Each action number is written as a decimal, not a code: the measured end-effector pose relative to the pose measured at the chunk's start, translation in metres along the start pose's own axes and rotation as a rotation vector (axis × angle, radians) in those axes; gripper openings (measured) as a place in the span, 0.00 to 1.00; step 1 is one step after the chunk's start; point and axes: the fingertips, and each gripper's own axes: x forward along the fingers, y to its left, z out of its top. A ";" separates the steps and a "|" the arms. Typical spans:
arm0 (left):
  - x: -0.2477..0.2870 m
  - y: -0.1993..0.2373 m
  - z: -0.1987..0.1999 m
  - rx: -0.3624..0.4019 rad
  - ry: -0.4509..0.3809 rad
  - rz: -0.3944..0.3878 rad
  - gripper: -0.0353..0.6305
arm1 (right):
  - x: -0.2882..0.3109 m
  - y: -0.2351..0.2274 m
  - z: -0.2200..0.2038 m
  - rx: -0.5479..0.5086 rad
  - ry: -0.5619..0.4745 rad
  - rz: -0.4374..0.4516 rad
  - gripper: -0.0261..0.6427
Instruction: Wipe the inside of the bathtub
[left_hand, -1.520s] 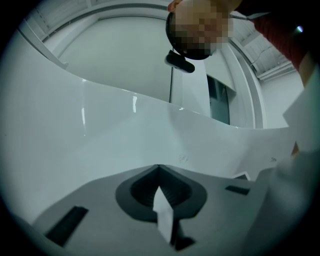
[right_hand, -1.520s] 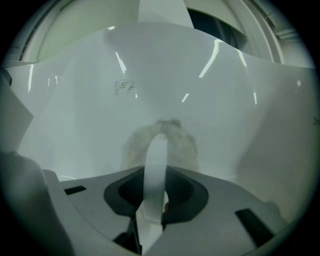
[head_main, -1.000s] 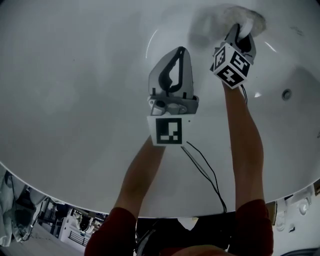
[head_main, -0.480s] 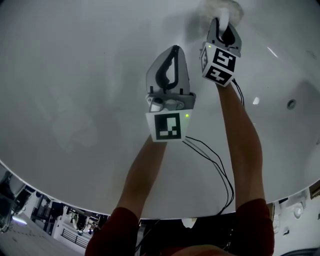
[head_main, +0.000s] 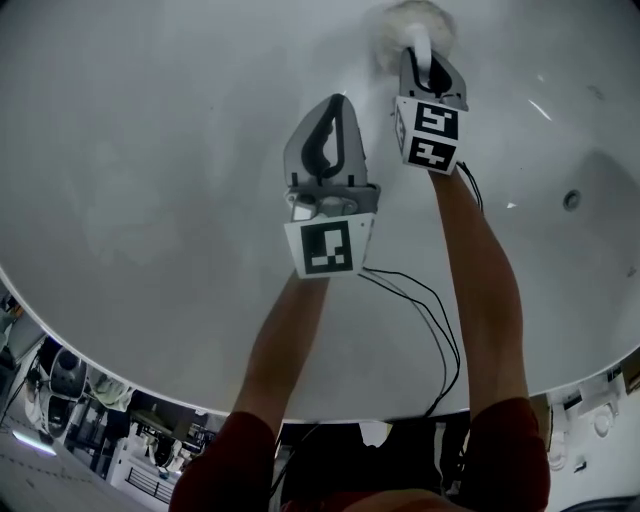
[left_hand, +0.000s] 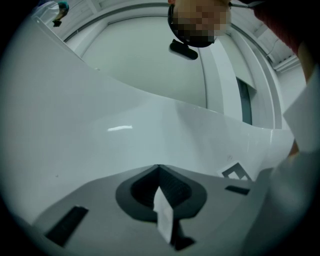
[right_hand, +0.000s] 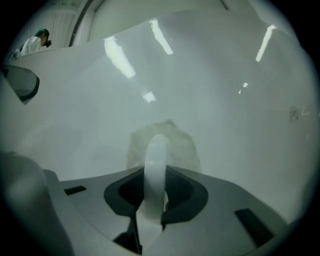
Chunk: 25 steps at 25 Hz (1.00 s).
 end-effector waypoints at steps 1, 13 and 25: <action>0.000 -0.005 0.006 0.004 -0.002 -0.006 0.08 | -0.008 -0.005 0.007 0.016 -0.011 -0.010 0.17; -0.002 -0.164 0.090 0.046 -0.056 -0.130 0.08 | -0.188 -0.142 0.082 0.120 -0.214 -0.153 0.17; -0.025 -0.395 0.158 0.081 -0.132 -0.326 0.08 | -0.396 -0.335 0.095 0.189 -0.329 -0.429 0.17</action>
